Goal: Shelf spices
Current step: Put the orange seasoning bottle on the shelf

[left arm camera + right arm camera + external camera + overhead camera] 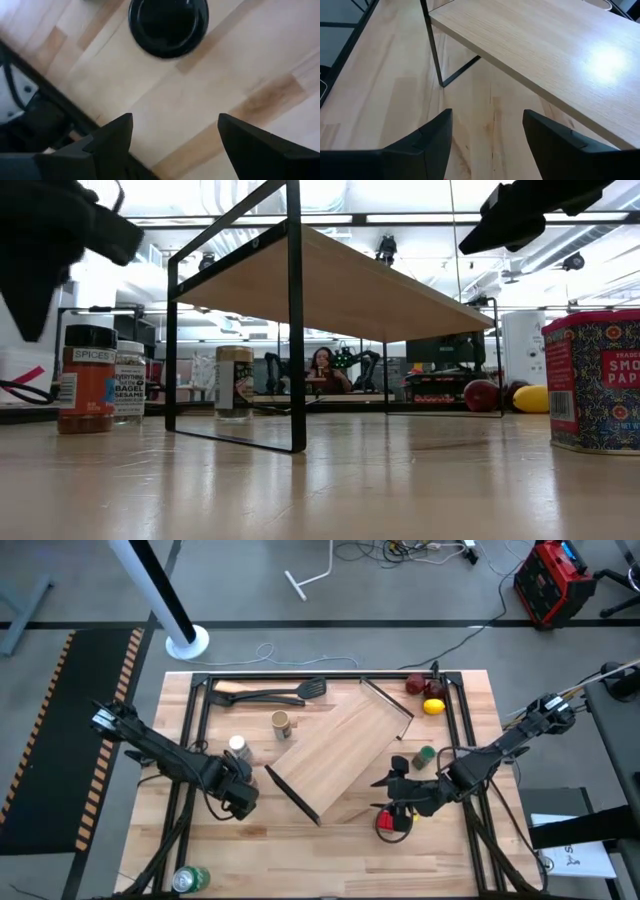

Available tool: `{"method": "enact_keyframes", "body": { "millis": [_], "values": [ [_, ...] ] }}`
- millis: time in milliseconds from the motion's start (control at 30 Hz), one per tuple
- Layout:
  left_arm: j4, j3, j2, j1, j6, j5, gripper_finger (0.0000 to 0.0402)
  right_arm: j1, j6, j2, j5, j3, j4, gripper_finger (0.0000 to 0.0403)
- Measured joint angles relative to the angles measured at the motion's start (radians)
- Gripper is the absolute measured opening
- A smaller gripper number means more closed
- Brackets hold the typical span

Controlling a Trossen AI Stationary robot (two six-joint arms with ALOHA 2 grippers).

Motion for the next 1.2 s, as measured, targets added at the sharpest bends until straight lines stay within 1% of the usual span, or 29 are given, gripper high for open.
{"method": "enact_keyframes", "body": {
  "millis": [133, 200, 400, 667, 1033, 1200],
  "values": [
    [0.118, -0.041, 0.001, 0.019, 0.046, -0.037, 0.0288, 0.000, -0.007, 0.000, 0.000, 0.000, 0.000, 0.0211],
    [0.147, -0.064, 0.003, 0.036, 0.050, -0.043, 0.0285, 0.000, -0.007, 0.000, 0.000, 0.000, 0.001, 0.0209],
    [0.153, -0.110, 0.004, 0.075, 0.048, -0.047, 0.0276, 0.000, -0.008, 0.000, 0.000, 0.000, 0.008, 0.0213],
    [0.212, -0.115, 0.004, 0.126, 0.101, -0.112, 0.0266, 0.000, -0.007, 0.000, 0.000, 0.000, 0.008, 0.0222],
    [0.212, -0.115, 0.009, 0.167, 0.141, -0.151, 0.0242, 0.000, -0.021, 0.000, 0.001, 0.000, 0.024, 0.0207],
    [0.216, -0.119, 0.018, 0.174, 0.167, -0.152, 0.0231, 0.000, -0.017, 0.000, 0.000, -0.001, 0.023, 0.0208]
  ]
}}
